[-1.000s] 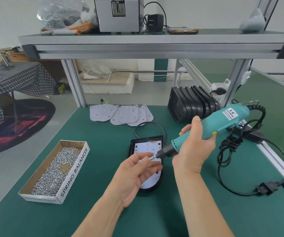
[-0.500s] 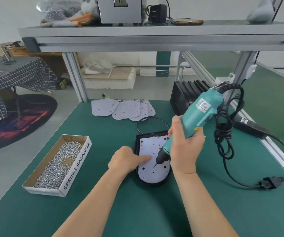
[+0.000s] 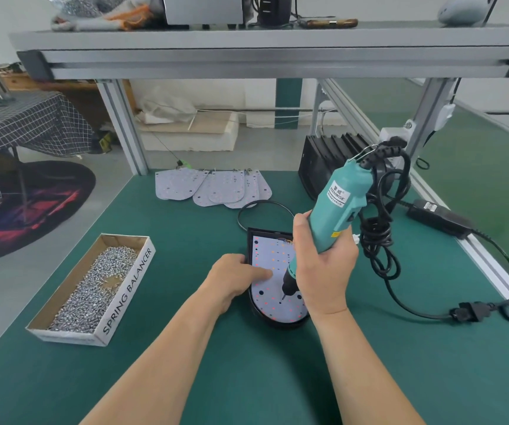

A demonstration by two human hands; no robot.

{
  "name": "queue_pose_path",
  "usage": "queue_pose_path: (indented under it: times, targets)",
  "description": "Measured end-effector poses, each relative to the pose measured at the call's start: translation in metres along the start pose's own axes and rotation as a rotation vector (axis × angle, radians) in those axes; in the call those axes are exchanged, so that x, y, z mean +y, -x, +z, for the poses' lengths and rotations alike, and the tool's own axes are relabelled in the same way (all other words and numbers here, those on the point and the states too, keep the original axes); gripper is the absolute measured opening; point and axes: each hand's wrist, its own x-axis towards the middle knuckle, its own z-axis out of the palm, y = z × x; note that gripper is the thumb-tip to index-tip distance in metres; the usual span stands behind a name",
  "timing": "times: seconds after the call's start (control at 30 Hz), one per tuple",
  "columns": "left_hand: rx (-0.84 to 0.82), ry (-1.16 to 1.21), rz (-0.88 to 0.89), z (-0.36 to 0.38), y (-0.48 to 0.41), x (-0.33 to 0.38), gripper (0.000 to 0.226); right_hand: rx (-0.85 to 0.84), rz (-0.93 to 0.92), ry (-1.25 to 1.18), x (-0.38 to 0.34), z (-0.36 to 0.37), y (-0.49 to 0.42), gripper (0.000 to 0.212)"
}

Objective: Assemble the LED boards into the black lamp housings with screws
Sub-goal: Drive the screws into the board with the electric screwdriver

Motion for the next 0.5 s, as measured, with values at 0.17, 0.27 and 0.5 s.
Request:
queue_pose_path:
  times: [0.17, 0.27, 0.5]
  targets:
    - [0.021, -0.012, 0.002, 0.0007, -0.0022, -0.0018, 0.046, 0.013, 0.023, -0.021, 0.0017, 0.0005, 0.0002, 0.026]
    - [0.012, -0.01, 0.001, 0.0003, -0.0014, -0.001, 0.052, -0.003, 0.023, -0.025, 0.002, 0.0005, 0.0018, 0.027]
    - [0.025, -0.018, -0.009, 0.0008, -0.0004, -0.0006, 0.04, -0.02, 0.0, -0.017, 0.0003, 0.0042, 0.0033, 0.036]
